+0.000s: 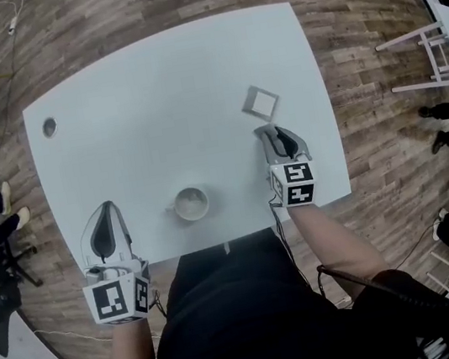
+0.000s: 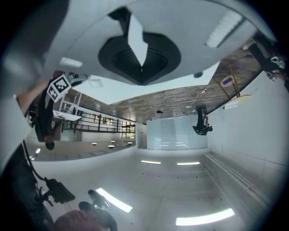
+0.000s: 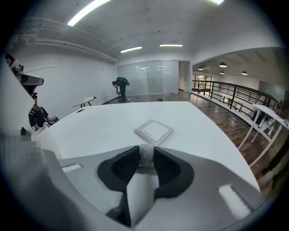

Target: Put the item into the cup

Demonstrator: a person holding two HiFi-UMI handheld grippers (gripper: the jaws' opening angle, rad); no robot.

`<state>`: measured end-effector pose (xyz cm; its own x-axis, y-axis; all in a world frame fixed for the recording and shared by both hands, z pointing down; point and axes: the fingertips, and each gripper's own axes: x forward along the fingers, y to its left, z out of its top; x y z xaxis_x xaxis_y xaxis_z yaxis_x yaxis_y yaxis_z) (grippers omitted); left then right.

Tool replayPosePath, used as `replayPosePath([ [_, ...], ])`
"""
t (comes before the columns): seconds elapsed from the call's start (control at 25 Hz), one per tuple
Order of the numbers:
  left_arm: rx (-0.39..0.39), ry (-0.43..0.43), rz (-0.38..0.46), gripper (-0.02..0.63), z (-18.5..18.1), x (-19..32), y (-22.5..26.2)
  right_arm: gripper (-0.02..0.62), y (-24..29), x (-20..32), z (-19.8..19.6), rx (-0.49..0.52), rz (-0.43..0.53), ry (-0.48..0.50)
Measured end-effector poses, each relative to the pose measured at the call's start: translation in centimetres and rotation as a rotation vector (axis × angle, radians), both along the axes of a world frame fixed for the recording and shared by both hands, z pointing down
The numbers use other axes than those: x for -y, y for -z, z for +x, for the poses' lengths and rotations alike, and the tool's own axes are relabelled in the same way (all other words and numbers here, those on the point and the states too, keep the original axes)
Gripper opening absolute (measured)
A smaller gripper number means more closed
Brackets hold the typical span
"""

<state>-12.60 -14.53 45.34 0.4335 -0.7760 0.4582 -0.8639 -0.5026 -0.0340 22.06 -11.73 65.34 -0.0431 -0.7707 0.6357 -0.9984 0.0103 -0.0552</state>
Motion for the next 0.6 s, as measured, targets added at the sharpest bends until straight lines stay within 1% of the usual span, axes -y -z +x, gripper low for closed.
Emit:
replayPosePath([
  [0.08, 0.001, 0.002, 0.001, 0.008, -0.1, -0.1, 0.0, 0.066, 0.1, 0.1, 0.1, 0.004, 0.006, -0.002],
  [0.2, -0.003, 0.000, 0.007, 0.008, -0.2, -0.2, 0.2, 0.037, 0.3, 0.1, 0.1, 0.011, 0.019, -0.007],
  [0.6, -0.027, -0.021, 0.053, 0.008, -0.2, -0.3, 1.0, 0.029, 2.2, -0.5, 0.0, -0.009, 0.081, -0.016],
])
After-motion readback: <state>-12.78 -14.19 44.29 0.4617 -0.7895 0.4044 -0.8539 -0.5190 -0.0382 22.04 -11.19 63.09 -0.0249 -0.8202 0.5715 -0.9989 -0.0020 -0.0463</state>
